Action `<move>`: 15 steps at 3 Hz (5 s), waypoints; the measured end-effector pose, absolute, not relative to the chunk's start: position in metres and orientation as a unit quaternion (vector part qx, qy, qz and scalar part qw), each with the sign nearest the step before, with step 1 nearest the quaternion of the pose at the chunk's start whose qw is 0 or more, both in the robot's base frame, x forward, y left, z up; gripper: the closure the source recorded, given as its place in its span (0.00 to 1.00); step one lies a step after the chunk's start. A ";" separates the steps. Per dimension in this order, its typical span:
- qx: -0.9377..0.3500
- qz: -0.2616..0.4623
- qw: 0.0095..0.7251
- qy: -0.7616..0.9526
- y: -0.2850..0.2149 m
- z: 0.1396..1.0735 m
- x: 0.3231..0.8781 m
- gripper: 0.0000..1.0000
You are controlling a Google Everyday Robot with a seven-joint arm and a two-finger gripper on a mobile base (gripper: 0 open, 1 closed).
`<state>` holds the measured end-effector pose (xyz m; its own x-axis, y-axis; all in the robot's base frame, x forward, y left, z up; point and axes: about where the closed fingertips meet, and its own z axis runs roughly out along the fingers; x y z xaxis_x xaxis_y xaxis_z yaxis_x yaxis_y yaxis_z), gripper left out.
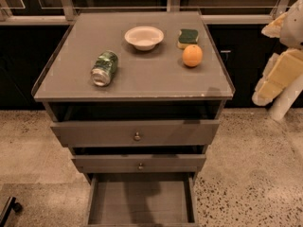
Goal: Place orange into bottom drawer
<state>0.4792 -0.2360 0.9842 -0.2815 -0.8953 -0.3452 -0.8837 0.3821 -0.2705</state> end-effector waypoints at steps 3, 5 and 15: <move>-0.532 0.015 0.275 0.801 -0.239 0.990 0.532 0.00; -0.530 0.075 0.304 0.788 -0.224 0.978 0.614 0.00; -0.479 0.186 0.289 0.808 -0.166 0.848 0.754 0.00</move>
Offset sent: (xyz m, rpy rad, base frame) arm 0.0360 -0.0051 0.0004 0.0738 -0.0101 -0.0366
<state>0.7540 -0.1658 0.8476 -0.3746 -0.6657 -0.6454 -0.8812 0.4720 0.0246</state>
